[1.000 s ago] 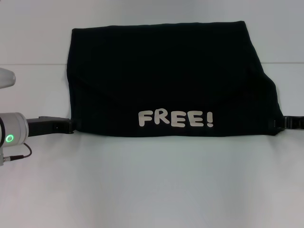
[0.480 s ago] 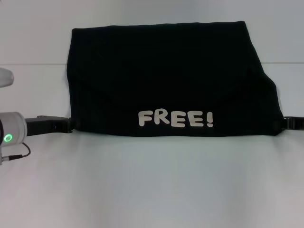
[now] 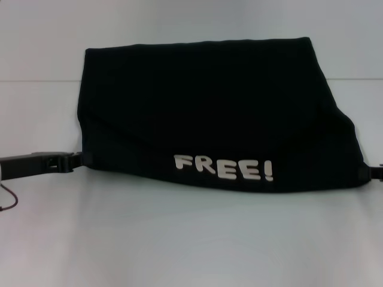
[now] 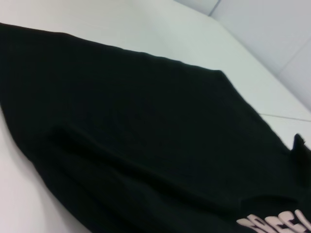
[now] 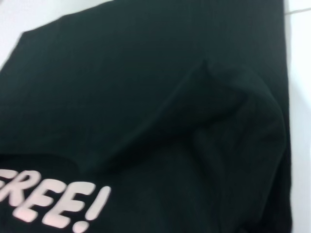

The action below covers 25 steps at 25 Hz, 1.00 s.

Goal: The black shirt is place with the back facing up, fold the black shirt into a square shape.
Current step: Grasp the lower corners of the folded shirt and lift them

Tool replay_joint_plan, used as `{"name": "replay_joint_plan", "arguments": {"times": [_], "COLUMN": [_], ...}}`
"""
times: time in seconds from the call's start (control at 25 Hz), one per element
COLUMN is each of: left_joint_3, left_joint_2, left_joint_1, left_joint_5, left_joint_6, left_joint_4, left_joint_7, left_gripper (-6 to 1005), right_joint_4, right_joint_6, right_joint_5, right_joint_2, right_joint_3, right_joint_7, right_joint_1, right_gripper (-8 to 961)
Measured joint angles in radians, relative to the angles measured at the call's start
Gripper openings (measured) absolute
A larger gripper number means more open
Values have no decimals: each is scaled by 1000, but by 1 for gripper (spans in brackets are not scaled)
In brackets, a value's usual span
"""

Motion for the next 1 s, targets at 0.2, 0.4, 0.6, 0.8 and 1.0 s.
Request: {"name": "replay_joint_plan", "arguments": {"times": [0.2,0.4,0.6,0.8,1.0], "left_joint_3": [-29,-29,-32,-40,-54], "left_joint_2": [9,12,12,9,6], "left_joint_1": [22,54,77,83,91], "left_joint_5": [13,38,108,160,163], "left_joint_6": [125,240,327,410,482], "left_joint_4": [20,50,67,63,67], "left_joint_7": [4,7,20,38,63], "left_gripper": [2,2,2,2,1], "right_joint_4": [-81,-117,-118,-125,-130], "right_joint_6": [-151,-291,-397,-462,-508], "right_joint_5": [0,0,-4,-7,-8], "right_joint_2": [5,2,-9,-12,-8], "right_joint_3": [29,103,162,169,190], "right_joint_7": [-20,-88,-163,-217,-257], "right_joint_1": [-64,-125,-180,-234,-281], "right_gripper": [54,59,64,69,74]}}
